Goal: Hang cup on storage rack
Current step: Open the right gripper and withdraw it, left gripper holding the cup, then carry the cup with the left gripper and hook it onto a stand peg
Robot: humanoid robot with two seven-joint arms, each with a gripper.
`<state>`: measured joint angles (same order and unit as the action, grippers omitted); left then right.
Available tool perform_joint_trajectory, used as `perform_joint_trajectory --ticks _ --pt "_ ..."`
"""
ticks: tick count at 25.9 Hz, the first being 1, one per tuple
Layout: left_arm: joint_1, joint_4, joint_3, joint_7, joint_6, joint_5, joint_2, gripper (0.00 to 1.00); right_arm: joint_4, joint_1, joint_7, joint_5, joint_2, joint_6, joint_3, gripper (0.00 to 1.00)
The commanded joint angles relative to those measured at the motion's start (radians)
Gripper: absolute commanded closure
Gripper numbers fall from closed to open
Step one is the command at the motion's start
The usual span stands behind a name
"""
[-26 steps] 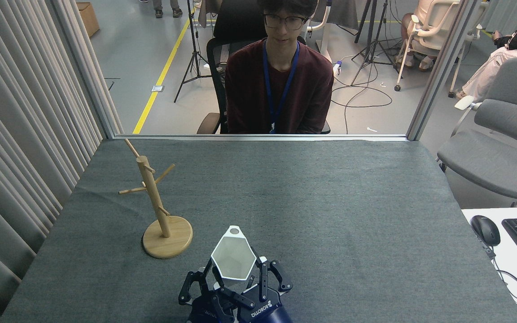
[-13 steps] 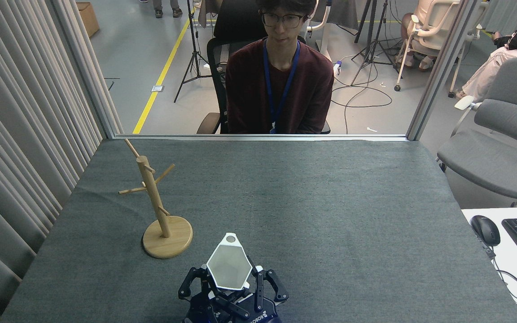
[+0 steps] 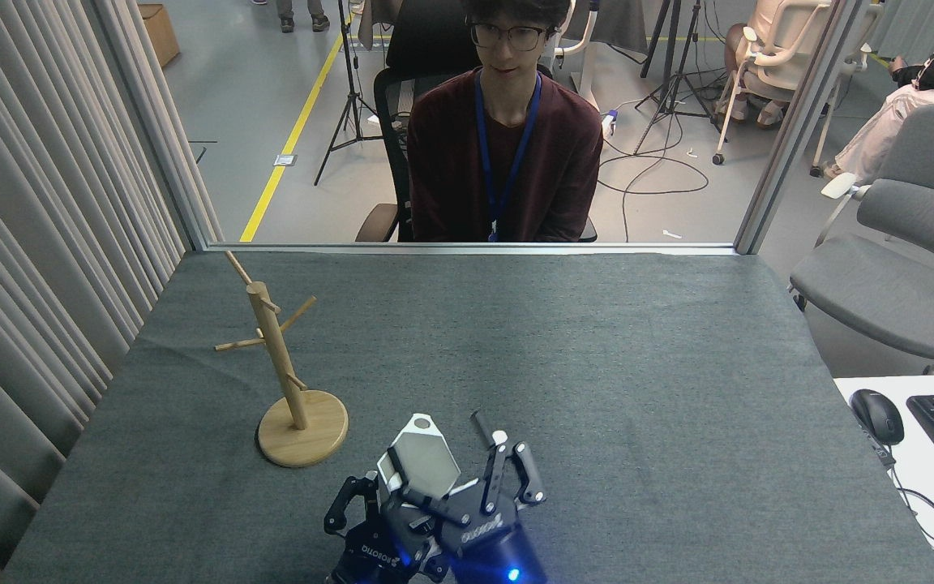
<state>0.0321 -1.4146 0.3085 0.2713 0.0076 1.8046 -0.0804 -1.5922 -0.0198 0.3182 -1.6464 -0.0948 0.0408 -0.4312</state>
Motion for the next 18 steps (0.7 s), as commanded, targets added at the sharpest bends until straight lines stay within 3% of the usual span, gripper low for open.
perform_joint_trajectory --ticks 1,3,4,7,8,11,15,18 --pt "0.000 0.000 0.000 0.000 0.002 -0.001 -0.001 0.59 -0.009 0.116 -0.013 0.189 -0.008 -0.076 0.196 0.01" --pt "0.003 -0.003 -0.005 0.005 0.005 -0.002 0.004 0.59 0.099 0.205 -0.041 0.246 0.009 -0.113 0.356 0.01" --pt "0.008 -0.007 -0.006 0.008 0.009 -0.002 0.005 0.59 0.188 0.239 -0.067 0.234 0.021 -0.118 0.402 0.01" --pt "0.022 -0.047 -0.023 0.011 0.048 -0.004 0.007 0.59 0.370 0.248 -0.084 0.114 0.170 -0.107 0.410 0.01" --pt "0.034 -0.075 -0.029 0.009 0.058 -0.004 0.010 0.59 0.379 0.228 -0.082 0.091 0.205 -0.093 0.401 0.01" --pt "0.040 -0.139 -0.072 0.000 0.072 -0.002 0.013 0.59 0.376 0.121 -0.071 0.085 0.225 -0.032 0.379 0.01" --pt "0.035 -0.158 -0.230 0.000 0.078 0.007 0.021 0.58 0.376 0.115 -0.062 0.085 0.224 -0.029 0.379 0.01" --pt "0.028 -0.156 -0.354 0.002 0.104 0.128 0.022 0.59 0.374 0.115 -0.062 0.085 0.224 -0.029 0.379 0.01"
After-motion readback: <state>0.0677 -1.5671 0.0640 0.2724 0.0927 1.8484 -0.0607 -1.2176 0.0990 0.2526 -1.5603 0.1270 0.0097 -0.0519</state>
